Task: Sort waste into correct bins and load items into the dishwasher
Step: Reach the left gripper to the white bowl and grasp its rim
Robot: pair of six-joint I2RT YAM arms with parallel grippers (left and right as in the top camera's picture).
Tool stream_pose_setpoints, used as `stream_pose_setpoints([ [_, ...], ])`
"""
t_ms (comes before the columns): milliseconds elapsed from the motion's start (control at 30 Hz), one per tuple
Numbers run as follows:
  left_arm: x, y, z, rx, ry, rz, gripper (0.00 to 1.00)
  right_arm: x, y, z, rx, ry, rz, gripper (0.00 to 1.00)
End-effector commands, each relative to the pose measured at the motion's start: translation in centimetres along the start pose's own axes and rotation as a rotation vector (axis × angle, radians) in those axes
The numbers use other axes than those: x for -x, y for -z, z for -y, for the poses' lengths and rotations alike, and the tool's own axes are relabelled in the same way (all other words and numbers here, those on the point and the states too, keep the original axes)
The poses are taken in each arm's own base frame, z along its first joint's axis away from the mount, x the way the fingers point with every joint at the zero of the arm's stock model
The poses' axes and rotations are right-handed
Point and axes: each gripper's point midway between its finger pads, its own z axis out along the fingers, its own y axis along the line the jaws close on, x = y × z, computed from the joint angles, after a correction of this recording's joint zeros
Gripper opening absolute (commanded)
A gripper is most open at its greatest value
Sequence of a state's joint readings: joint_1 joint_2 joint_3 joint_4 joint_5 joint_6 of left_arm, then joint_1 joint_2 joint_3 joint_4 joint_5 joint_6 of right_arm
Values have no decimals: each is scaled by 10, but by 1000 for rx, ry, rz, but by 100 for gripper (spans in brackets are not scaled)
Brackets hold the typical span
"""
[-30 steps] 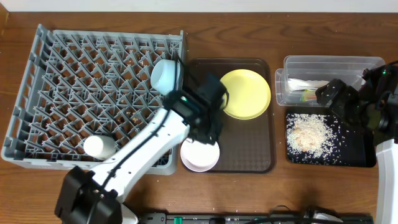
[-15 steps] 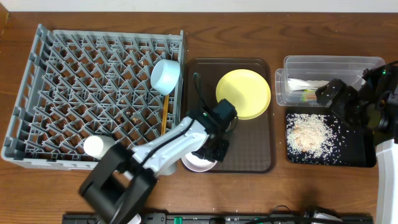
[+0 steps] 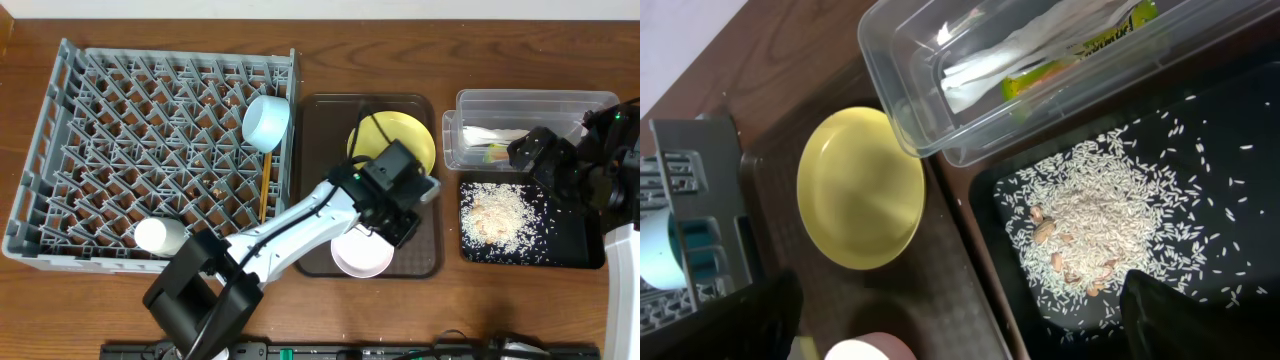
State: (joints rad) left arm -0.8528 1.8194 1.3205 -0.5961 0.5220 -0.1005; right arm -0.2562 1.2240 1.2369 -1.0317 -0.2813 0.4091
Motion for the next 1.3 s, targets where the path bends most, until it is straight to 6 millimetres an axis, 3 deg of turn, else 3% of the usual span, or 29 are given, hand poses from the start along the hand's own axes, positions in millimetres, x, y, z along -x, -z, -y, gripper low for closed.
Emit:
stream_pose_setpoints([
  [0,11,23,-7,65,1,16,22,2,2,1,4,-3,6,99],
  [100,-6,42,-29,174,81,-60,36,2,2,1,4,-3,6,99],
  [233,-41,55,-62,296,190,-177,41,3,2,1,4,-3,6,99],
  [433,-71,43,-87,342,241,-238,49,2,2,1,4,-3,6,99],
  [633,-88,26,-101,359,250,-242,53,2,2,1,4,-3,6,99],
  [767,-96,17,-110,367,318,-224,39,2,2,1,4,-3,6,99],
  [900,-99,13,-111,360,321,-219,9,2,2,1,4,-3,6,99],
  [1133,-88,22,-105,358,313,-198,8,2,2,1,4,-3,6,99],
  [1267,-54,54,-107,424,330,-59,7,2,2,1,4,-3,6,99],
])
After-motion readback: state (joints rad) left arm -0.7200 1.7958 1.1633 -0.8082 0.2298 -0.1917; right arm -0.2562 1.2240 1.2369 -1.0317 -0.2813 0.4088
